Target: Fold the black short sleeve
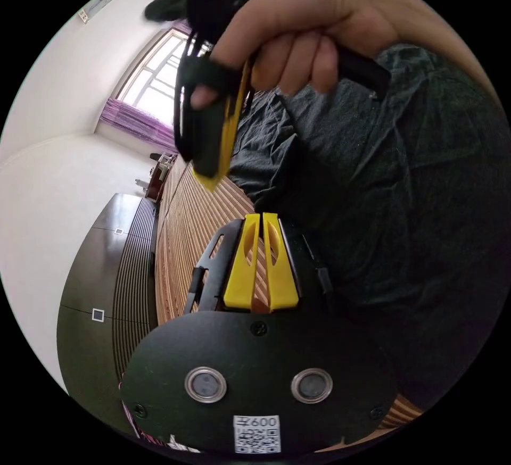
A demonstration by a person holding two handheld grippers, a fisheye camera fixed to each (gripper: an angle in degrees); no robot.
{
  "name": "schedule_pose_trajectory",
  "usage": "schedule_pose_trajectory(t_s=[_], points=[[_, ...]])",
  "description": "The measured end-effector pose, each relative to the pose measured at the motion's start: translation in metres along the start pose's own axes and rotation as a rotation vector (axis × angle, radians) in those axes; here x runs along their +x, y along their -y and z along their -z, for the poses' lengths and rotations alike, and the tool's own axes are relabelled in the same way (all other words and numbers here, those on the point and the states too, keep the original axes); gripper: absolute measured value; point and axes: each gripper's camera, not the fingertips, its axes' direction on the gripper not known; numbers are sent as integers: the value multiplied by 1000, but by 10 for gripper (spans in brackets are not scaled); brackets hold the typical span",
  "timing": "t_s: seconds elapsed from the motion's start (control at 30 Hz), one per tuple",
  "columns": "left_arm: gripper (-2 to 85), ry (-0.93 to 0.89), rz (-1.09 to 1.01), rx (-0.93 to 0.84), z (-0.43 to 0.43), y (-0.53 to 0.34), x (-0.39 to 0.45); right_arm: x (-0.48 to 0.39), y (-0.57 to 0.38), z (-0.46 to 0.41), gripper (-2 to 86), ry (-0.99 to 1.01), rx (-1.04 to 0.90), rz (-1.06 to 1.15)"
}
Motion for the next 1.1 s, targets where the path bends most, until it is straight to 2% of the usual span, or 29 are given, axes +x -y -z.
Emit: schedule_pose_trajectory(t_s=[0.07, 0.13, 0.2, 0.27, 0.33, 0.43, 0.5, 0.57, 0.63, 0.7, 0.77, 0.8, 0.83, 0.87, 0.9, 0.97, 1.03, 1.1], points=[[16, -3, 1, -2, -9, -3, -7, 2, 23, -38, -9, -165, -188, 117], [15, -9, -7, -11, -16, -4, -11, 30, 34, -36, -8, -101, -177, 101], [14, -17, -8, -17, -22, -5, -17, 70, 47, -25, -8, -126, -97, 30], [13, -26, -3, -20, -29, -7, -26, 116, 60, -14, -8, -236, -8, -59], [13, -25, -4, -23, -34, -8, -30, 134, 69, -8, -8, -198, 36, -108], [14, -19, -9, -27, -40, -8, -37, 112, 74, -2, -9, -396, 145, -50], [14, -21, -6, -24, -44, -10, -42, 96, 79, -12, -9, -307, 112, 52], [13, -16, -9, -26, -48, -10, -47, 83, 90, -51, -8, -63, -99, 178], [13, -14, -10, -26, -51, -10, -51, 86, 94, -79, -8, -67, -217, 213], [13, -14, -9, -25, -53, -11, -56, 111, 104, -71, -8, -96, -146, 119], [12, -17, -10, -28, -56, -11, -61, 165, 105, -41, -8, -357, 40, -120], [12, -18, -10, -28, -56, -11, -63, 175, 104, -34, -8, -408, 70, -156], [12, -21, -9, -28, -57, -11, -66, 185, 101, -23, -8, -424, 119, -170], [11, -23, -7, -27, -58, -11, -69, 188, 100, -17, -7, -340, 160, -143], [11, -23, -7, -27, -59, -11, -71, 187, 100, -16, -7, -278, 167, -118], [11, -18, -11, -28, -59, -11, -74, 183, 105, -41, -4, -149, 38, -70], [11, -15, -12, -28, -60, -10, -77, 178, 107, -65, 3, -209, -33, -51], [11, -13, -12, -28, -60, -10, -80, 172, 105, -78, 10, -294, 16, -51]])
